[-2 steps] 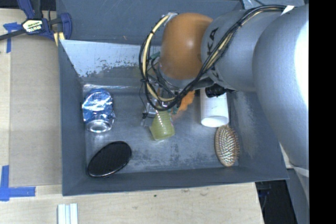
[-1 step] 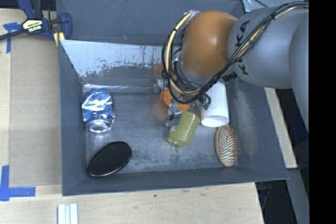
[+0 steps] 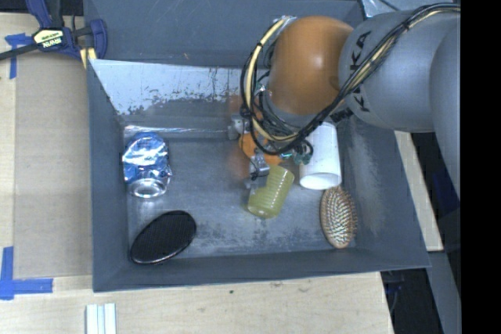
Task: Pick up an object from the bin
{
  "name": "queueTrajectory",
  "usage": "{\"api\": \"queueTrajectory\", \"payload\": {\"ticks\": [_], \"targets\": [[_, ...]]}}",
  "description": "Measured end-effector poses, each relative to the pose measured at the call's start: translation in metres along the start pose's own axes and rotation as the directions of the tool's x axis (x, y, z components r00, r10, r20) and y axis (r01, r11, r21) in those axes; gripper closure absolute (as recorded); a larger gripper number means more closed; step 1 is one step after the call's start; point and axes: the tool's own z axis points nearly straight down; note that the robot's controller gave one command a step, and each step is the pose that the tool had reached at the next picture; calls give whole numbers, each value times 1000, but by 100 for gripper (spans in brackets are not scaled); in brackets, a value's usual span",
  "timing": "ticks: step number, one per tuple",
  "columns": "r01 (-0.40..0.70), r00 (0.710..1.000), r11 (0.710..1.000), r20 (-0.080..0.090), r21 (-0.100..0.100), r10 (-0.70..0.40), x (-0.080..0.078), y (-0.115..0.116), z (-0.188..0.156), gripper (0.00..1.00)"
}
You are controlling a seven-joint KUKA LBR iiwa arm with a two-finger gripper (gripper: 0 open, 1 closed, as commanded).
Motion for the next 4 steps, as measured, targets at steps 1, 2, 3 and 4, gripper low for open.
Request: {"api": "queueTrajectory", "payload": {"ticks": [1,2,3,4], "targets": [[0,1000,1000,0,0,0,0,0,0,0],[0,1000,1000,0,0,0,0,0,0,0],[0,1000,1000,0,0,0,0,0,0,0],[0,1000,1000,0,0,0,0,0,0,0]]}}
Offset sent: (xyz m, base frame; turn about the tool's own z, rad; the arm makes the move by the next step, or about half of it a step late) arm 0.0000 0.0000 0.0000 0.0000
